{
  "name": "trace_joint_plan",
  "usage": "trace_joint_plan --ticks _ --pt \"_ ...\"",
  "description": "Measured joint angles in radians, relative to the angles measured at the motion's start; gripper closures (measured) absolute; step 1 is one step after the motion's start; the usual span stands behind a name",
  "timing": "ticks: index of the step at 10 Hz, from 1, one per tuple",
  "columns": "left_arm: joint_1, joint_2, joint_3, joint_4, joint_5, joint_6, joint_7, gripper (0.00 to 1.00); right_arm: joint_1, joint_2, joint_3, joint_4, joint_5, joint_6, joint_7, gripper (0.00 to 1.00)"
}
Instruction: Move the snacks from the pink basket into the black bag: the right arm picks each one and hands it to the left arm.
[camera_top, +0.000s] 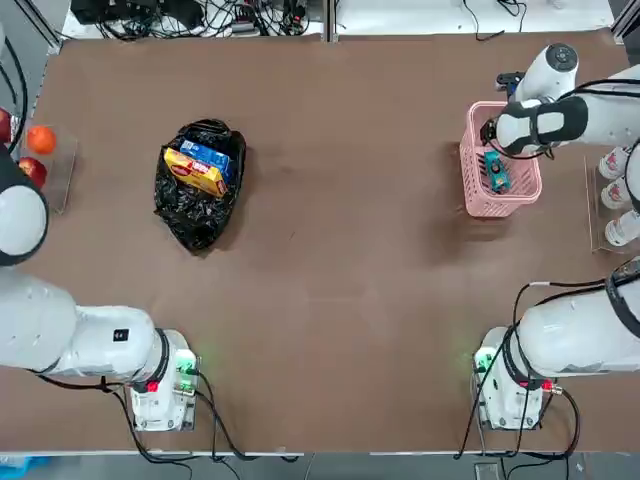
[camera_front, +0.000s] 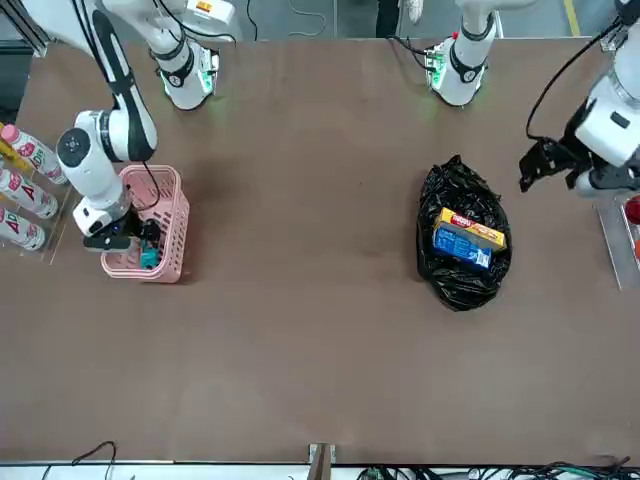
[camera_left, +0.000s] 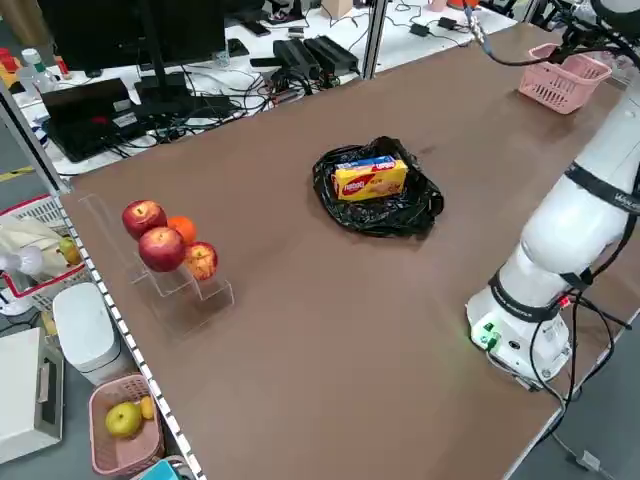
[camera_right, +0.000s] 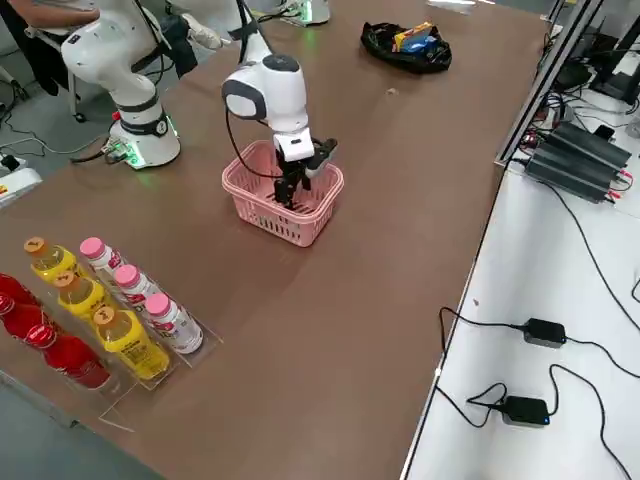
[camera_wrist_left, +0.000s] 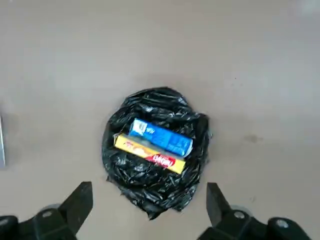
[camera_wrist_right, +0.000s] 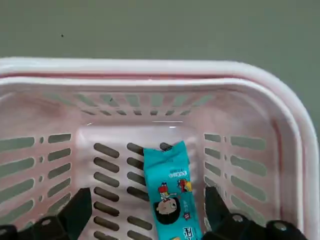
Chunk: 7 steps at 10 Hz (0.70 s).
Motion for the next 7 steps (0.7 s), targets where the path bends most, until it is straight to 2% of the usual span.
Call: trace_joint_plan --ticks 7 --pt "0.000 -0.003 0.014 0.016 -0.033 -0.023 0.037 0.00 0.000 0.076 0.000 -0.004 0.000 0.110 0.001 0.04"
